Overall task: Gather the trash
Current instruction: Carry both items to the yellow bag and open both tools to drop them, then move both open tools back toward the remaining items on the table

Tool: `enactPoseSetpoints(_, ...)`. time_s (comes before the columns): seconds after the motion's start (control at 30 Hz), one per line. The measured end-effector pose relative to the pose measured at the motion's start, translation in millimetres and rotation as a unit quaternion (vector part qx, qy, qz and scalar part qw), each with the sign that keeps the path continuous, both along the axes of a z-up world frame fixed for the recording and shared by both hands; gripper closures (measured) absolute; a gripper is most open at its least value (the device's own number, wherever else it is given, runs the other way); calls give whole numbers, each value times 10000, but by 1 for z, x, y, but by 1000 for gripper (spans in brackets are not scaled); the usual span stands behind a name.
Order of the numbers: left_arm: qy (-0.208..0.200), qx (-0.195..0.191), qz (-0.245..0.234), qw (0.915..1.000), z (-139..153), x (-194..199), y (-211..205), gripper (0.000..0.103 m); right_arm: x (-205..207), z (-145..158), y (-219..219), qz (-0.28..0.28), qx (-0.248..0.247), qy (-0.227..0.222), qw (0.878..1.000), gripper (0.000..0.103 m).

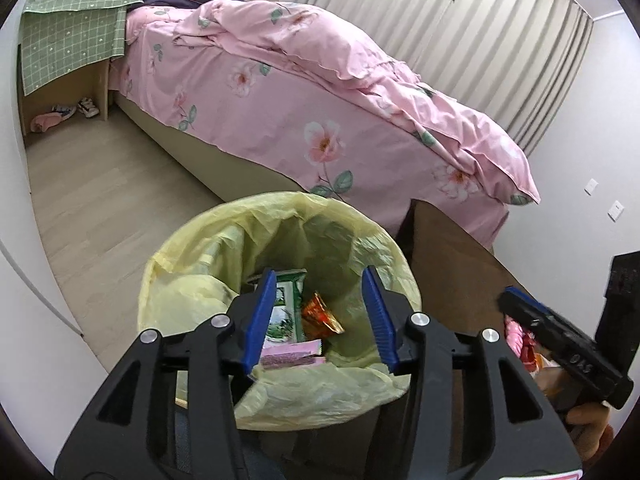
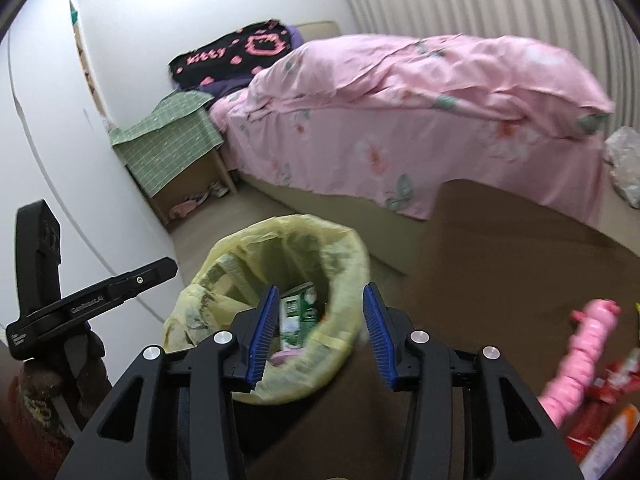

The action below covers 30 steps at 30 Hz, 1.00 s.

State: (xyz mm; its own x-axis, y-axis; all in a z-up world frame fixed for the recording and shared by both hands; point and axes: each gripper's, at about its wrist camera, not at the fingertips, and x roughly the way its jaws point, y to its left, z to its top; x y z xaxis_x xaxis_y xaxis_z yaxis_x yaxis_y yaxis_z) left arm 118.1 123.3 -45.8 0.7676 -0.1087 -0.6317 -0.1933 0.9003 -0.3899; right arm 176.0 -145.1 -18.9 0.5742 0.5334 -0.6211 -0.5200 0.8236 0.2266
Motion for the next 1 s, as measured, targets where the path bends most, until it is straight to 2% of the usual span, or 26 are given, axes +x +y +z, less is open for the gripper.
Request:
enactPoseSetpoints(0.17, -63, -22, -739, 9972, 2, 7, -44, 58, -27, 18, -66, -590, -298, -379, 9971, 62)
enactPoseSetpoints(0.23, -198, -55, -1267, 9917, 6, 13, -73, 57, -40, 23, -98, -911, -404, -492, 9938, 62)
enactPoseSetpoints(0.3, -351, -57, -1871, 9817, 11, 20, -105, 56, -53, 24, -130, -1283, -563, -596, 9883, 62)
enactPoseSetpoints(0.43, -475, -168, -3162, 9474, 18, 39, -183, 55, -83, 19, -204, -2108, -780, -618, 9725, 61)
enactPoseSetpoints(0.53, -521, -34, -3863, 9209, 21, 50, -242, 55, -102, 9, -251, -2535, -783, -478, 9630, 61)
enactPoseSetpoints(0.6, -585, 164, -4287, 9014, 21, 56, -279, 54, -114, 0, -277, -2769, -768, -414, 9569, 61)
enactPoseSetpoints(0.73, -737, 903, -4890, 8645, 15, 64, -350, 54, -126, -14, -304, -2937, -773, -392, 9520, 61)
enactPoseSetpoints(0.8, -832, 1339, -5194, 8398, 14, 69, -384, 54, -132, -19, -312, -2994, -765, -445, 9500, 61)
enactPoseSetpoints(0.87, -900, 1633, -5404, 8205, 18, 77, -410, 54, -137, -23, -321, -3039, -659, -454, 9493, 61)
enactPoseSetpoints(1.0, -774, 1947, -5854, 7832, 23, 120, -465, 50, -142, -29, -337, -3142, -396, -406, 9477, 61)
